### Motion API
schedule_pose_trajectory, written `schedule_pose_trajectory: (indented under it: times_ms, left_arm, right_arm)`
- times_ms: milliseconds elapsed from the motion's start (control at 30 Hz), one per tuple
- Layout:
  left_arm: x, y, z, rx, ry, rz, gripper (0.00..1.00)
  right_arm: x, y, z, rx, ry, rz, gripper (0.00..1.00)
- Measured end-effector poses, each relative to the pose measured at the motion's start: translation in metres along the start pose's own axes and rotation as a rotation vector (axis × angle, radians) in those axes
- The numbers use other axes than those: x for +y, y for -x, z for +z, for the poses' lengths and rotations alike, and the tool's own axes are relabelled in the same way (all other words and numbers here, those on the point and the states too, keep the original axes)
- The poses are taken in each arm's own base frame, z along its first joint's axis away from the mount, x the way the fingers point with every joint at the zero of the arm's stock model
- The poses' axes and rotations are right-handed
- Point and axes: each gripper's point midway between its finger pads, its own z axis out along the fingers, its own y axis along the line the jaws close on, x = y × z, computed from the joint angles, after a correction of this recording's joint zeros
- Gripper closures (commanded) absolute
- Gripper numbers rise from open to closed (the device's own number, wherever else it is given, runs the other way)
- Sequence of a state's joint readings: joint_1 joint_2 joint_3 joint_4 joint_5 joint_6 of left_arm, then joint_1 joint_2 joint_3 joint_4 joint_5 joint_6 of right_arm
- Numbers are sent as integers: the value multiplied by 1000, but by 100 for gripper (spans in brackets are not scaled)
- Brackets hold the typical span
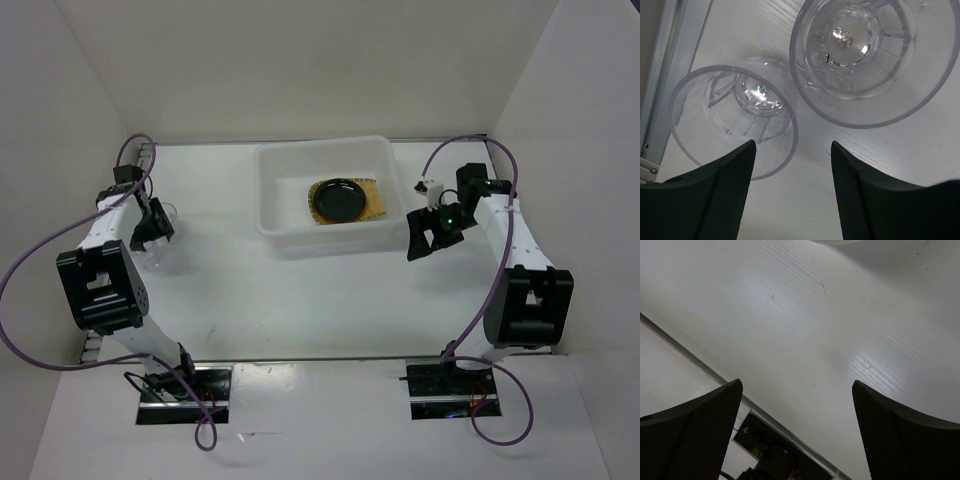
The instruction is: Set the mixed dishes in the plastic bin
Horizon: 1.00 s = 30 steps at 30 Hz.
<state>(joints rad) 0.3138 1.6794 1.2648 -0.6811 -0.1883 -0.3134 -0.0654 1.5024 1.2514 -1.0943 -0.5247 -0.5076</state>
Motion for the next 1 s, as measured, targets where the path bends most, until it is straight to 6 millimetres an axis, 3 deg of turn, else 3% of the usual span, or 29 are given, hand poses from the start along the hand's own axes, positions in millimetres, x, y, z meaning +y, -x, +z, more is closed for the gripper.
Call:
schedule_pose_trajectory:
  times_ms: [67, 100, 200, 233, 367, 433, 533, 600, 700, 800, 900, 1000]
  left_arm:
    - [1, -1, 3, 1, -1, -3, 50]
    - [1, -3, 5, 4, -1, -3, 72]
    - [0, -6, 7, 11, -7, 2, 96]
    - [0, -5, 8, 10, -6, 0, 100]
    - [-2, -5, 3, 3, -20, -6, 100]
    - [0, -6, -11, -16, -30, -18, 100]
    - [1, -3, -59, -99, -68, -74, 100]
    - [-3, 6, -107, -200, -115, -126, 100]
    - [-37, 20, -179, -395, -321, -159, 100]
    - [-73, 16, -242, -508, -564, -161, 100]
    - [-91, 27, -281, -563, -676, -137, 100]
    - [-125, 54, -293, -581, -743, -54, 100]
  right_arm:
    - [-2, -2, 1, 12, -4, 5, 6]
    - [-2, -3, 2, 18, -6, 8, 6]
    - [-3, -5, 2, 26, -8, 11, 6]
    - [-3, -5, 2, 27, -9, 11, 6]
    - [-3, -5, 2, 28, -10, 10, 6]
    - [-4, -5, 2, 29, -12, 8, 6]
    - [-4, -5, 2, 28, -13, 9, 6]
    - [-4, -5, 2, 28, -13, 9, 6]
    - [-4, -5, 2, 27, -13, 11, 6]
    - [-4, -5, 3, 27, -10, 13, 6]
    - [-4, -6, 6, 29, -1, 16, 6]
    - [-3, -9, 9, 37, 6, 22, 6]
